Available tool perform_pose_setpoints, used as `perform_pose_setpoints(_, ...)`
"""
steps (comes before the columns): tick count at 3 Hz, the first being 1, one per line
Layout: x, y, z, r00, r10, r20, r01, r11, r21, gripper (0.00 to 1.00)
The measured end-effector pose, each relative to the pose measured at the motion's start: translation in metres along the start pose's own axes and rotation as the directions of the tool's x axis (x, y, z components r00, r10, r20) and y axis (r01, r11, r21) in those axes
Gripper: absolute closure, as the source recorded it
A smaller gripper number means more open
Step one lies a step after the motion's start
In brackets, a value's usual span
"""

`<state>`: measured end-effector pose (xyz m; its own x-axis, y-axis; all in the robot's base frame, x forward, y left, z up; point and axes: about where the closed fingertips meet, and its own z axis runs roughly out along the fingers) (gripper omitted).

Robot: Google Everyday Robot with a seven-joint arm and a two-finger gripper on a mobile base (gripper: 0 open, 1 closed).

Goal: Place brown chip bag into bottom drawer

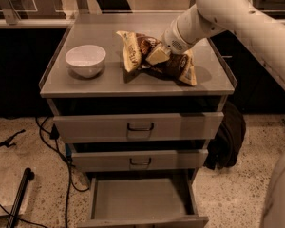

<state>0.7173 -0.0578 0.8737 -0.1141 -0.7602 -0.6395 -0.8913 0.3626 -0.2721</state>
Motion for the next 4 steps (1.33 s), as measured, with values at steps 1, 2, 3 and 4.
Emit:
perform_pose_setpoints(1,0.000,0.000,0.000,1.000,0.000,0.000,0.000,1.0000,0.000,1.00)
perform_pose_setpoints(2,0.000,0.000,0.000,1.000,0.000,0.000,0.000,1.0000,0.000,1.00)
perform_pose_setpoints(3,-0.008,0.006,-0.017,1.000,-0.008,0.015,0.008,1.0000,-0.004,1.00)
perform_pose_setpoints(4,-0.018,0.018,-0.046,0.999,-0.023,0.029,0.023,0.9996,-0.013,1.00)
